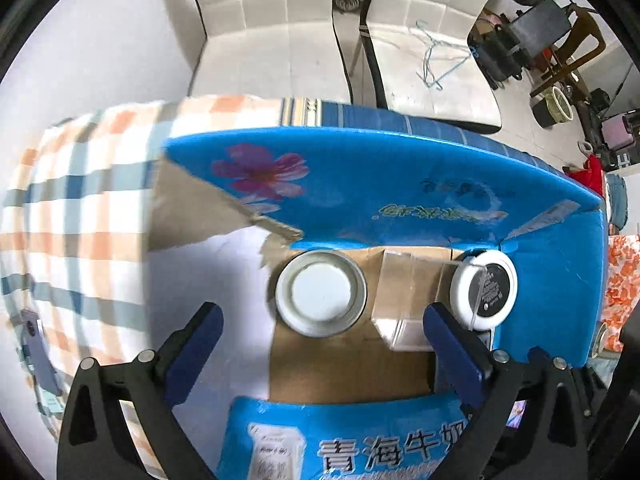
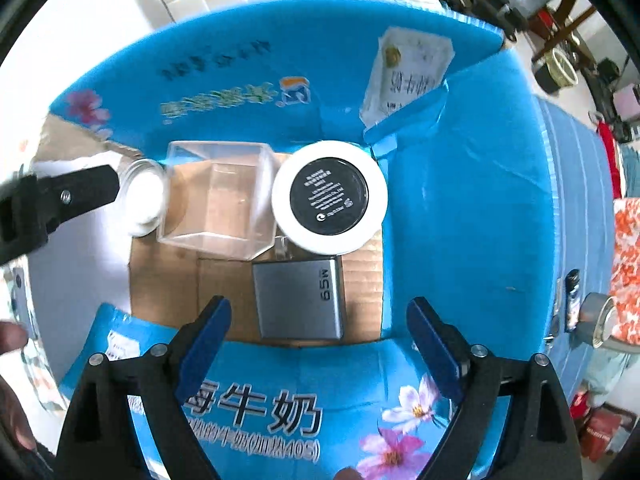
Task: Organize rigid objects
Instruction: 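Open both tools and lift them out of the cardboard box, then reach down and grasp the white PURIFYING CREAM jar with the left tool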
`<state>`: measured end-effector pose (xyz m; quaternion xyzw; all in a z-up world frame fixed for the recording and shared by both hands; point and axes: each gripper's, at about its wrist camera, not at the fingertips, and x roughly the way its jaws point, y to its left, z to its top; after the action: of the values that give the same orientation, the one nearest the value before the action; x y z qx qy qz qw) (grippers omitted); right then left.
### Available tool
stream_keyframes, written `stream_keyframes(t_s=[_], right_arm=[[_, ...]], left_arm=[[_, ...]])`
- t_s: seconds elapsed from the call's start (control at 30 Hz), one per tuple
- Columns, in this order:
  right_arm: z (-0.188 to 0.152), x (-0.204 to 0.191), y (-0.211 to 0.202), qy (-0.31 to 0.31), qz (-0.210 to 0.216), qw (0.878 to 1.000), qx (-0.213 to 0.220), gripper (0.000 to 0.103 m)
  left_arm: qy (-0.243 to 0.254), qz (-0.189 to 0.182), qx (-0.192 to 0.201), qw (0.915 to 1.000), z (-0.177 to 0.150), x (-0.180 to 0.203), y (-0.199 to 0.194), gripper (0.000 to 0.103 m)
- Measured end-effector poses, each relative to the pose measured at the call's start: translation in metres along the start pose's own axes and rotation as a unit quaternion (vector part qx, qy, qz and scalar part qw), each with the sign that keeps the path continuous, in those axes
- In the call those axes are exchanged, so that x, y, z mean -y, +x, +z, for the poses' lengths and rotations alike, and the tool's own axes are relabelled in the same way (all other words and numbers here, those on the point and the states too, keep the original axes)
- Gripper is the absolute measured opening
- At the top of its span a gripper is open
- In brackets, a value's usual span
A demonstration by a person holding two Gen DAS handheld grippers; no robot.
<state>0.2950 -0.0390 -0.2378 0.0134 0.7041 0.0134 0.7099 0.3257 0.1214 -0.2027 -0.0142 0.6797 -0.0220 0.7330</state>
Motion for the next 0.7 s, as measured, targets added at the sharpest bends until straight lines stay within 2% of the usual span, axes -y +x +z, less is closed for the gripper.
stream_keyframes(t_s=[0.17,0.33,0.5,0.7], right_arm=[[-0.022,-0.002,-0.037,0.007,0.011,0.999,0.031,0.091],[-0.061,-0.001,-0.083,0.008,0.021,0.997,0.070,0.091],[-0.093,0.004,-0.116,0.011,0.038,0.995,0.096,0.091],[-0.135,0.013,-0.164,-0.002,0.034,0.990,0.138,0.091]], left_arm=[[-0.005,0.012,0.038,0.9992,-0.024,-0.002,-0.029,0.102],[-0.007,0.022,0.081,0.9964,-0.053,-0.004,-0.061,0.102],[-0.015,0.018,0.122,0.9923,-0.087,0.000,-0.105,0.102],[-0.003,0.013,0.154,0.9880,-0.123,0.013,-0.149,0.102]])
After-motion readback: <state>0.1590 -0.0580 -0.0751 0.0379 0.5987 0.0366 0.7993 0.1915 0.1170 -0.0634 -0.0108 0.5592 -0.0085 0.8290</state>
